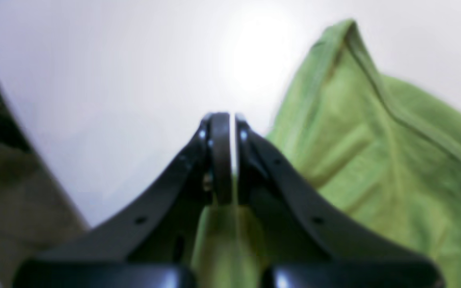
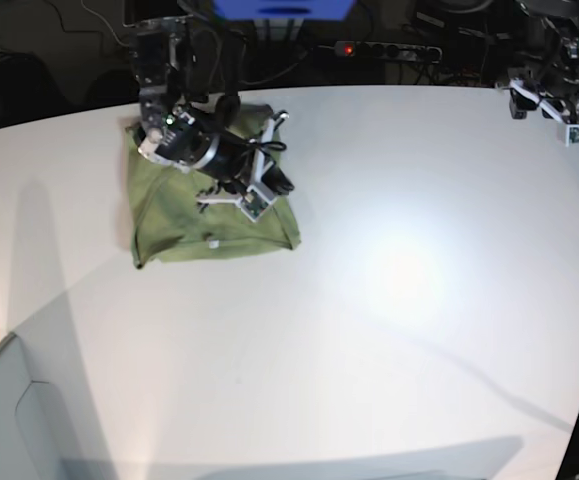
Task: Fold the T-shirt properly
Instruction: 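Press and smooth the bundle's top with the right gripper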
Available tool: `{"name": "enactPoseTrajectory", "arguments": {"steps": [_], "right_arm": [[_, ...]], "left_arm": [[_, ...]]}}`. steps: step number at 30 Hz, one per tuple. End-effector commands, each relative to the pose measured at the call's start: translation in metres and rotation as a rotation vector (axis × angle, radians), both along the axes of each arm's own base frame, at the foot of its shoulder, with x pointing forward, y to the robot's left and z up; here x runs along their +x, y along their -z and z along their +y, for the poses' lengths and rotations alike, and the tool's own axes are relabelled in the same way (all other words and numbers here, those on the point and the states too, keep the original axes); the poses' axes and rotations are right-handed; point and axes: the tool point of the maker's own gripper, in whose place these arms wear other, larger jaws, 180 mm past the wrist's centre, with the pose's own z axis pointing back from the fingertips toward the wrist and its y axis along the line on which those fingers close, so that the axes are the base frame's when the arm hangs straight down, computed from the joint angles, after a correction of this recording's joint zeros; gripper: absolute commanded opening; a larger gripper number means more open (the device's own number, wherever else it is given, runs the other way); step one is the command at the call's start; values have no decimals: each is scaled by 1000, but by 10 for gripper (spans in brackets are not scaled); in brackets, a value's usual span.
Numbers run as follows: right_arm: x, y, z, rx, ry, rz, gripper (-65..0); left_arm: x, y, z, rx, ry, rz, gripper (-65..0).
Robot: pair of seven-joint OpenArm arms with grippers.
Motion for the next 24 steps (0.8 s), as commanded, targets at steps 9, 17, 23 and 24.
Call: {"name": "enactPoseTrajectory", "arguments": {"steps": [9,17,23,24], "right_arm": [[36,-6,0,84,-1,-62,-648],[64,-3,-36,89,125,-64,-648],[64,-66,-61,52,172,-263,-648],[60,-79,-71,39,201,-303,-648]], "left_arm": [[-40,-10,22,43,-100,21,-310],[-62,-3,14,10,-135,49,-310],[-74,-12,4,-87,-148,-5,-312],[-77,-15,3,-104,-151,-16,-313]]}}
